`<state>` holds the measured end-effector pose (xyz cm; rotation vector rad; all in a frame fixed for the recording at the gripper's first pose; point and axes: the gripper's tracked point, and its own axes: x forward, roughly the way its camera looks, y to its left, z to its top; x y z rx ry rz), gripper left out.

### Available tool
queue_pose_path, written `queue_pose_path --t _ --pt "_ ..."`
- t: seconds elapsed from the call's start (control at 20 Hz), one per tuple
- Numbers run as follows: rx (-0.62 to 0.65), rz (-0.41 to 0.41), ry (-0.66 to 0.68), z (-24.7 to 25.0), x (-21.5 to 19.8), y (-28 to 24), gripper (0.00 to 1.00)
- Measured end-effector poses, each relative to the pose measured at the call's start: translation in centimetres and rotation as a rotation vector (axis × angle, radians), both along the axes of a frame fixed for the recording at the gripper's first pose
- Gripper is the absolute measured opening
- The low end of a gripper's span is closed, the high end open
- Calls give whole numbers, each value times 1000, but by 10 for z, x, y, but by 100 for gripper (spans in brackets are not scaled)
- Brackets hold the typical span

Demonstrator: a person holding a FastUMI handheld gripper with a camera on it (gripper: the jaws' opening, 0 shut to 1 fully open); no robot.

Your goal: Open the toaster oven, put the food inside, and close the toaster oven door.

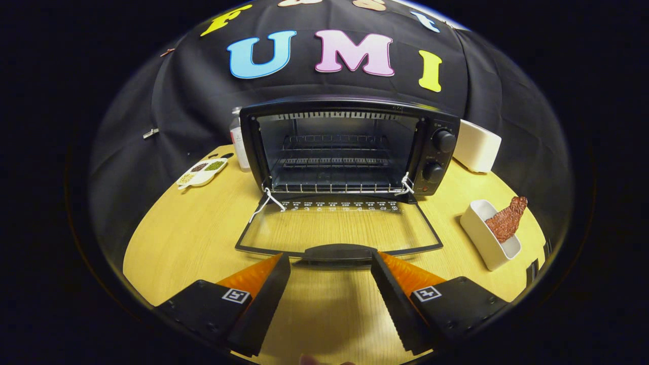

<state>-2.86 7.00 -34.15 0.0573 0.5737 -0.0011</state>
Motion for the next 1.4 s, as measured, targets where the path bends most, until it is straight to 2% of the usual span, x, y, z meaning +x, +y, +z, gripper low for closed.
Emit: queue_pose_path --t 0.3,0.65,1.0,1.2,1.4 --pt "10 -22 -19 33 -8 -36 98" --pt "46 120 -22 78 -25 -102 98" --pt "97 173 14 104 -27 -199 100" --pt "146 159 96 103 -31 -250 99" --pt "300 113 198 90 -30 -294 99"
